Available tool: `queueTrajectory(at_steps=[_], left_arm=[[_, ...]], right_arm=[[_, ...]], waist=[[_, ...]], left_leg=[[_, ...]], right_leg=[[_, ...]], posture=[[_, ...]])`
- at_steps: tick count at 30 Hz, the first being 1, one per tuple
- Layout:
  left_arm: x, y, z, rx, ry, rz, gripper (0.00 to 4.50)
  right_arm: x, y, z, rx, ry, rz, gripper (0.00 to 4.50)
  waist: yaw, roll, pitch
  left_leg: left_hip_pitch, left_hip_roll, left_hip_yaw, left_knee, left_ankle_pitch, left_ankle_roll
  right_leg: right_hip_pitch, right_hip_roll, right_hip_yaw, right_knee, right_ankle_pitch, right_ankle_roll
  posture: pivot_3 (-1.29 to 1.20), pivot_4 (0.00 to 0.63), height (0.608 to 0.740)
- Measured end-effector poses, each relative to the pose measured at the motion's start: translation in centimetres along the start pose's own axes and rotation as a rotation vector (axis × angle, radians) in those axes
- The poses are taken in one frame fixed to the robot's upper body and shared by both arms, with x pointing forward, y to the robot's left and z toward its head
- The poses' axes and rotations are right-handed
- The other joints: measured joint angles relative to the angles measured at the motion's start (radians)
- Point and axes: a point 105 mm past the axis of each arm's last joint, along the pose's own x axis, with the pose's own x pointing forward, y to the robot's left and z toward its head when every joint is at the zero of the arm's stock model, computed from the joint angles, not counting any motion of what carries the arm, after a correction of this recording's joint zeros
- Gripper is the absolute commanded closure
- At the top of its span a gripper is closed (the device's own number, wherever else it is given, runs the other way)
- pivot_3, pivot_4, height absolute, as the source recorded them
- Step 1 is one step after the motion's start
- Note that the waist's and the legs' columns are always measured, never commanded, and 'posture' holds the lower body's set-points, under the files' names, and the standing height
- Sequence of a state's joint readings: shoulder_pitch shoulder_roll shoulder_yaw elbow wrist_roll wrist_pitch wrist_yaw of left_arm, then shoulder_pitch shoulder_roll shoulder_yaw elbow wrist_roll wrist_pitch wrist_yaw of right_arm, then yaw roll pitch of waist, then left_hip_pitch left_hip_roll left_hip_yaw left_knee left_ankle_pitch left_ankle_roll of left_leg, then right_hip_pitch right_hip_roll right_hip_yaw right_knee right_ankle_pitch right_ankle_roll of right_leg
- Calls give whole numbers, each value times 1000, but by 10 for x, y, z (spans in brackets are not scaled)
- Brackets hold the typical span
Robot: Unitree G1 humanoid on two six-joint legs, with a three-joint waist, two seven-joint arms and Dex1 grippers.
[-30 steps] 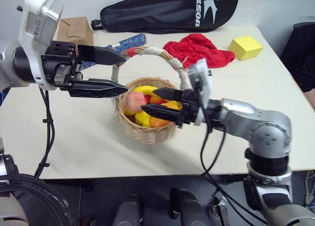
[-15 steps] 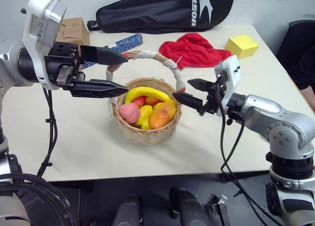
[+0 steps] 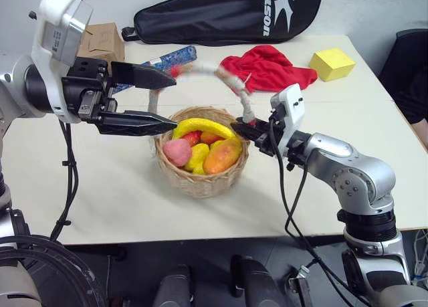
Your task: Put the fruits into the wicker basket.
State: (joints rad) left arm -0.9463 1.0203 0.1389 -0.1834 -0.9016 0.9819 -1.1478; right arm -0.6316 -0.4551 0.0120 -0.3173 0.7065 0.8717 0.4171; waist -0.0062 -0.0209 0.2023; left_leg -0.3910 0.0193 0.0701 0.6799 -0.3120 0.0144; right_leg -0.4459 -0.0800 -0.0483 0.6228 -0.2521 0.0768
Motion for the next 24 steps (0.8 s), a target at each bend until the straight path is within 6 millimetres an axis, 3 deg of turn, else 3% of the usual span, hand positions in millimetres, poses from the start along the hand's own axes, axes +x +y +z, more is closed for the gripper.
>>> queueTrajectory(at_steps=[6, 9, 13, 20, 24], left_arm=[[4, 1, 2, 7, -24, -15, 0], [4, 4, 2, 11, -46, -14, 0], [5, 8, 2, 20, -63, -9, 0], [12, 19, -3, 33, -85, 0, 0], [13, 19, -4, 52, -85, -11, 0]], right_arm=[[-24, -19, 8, 30, -44, -38, 4282], [-62, -48, 30, -21, -88, -130, 4282], [-111, -86, 41, -82, -79, -289, 4282], [-177, -152, 11, -114, -17, -603, 4282], [-191, -159, 5, -182, -38, -661, 4282]], waist=[[5, 0, 0], [13, 0, 0], [12, 0, 0], [0, 1, 1], [-1, 2, 1]], left_leg=[[-1, -1, 0, 1, 0, 0], [-1, -2, 0, 1, -1, 3], [-1, -3, 3, 1, -2, 4], [2, -3, 8, 1, 0, 1], [2, -2, 8, 1, 1, -1]], right_leg=[[0, 0, -1, 0, 1, 1], [1, -2, -1, -2, 1, 2], [1, -1, -1, -3, 2, 4], [1, 0, 2, -3, 3, 5], [1, 0, 3, -3, 3, 5]], posture=[[0, 150, 740], [0, 150, 740], [0, 150, 740], [0, 150, 740], [0, 150, 740]])
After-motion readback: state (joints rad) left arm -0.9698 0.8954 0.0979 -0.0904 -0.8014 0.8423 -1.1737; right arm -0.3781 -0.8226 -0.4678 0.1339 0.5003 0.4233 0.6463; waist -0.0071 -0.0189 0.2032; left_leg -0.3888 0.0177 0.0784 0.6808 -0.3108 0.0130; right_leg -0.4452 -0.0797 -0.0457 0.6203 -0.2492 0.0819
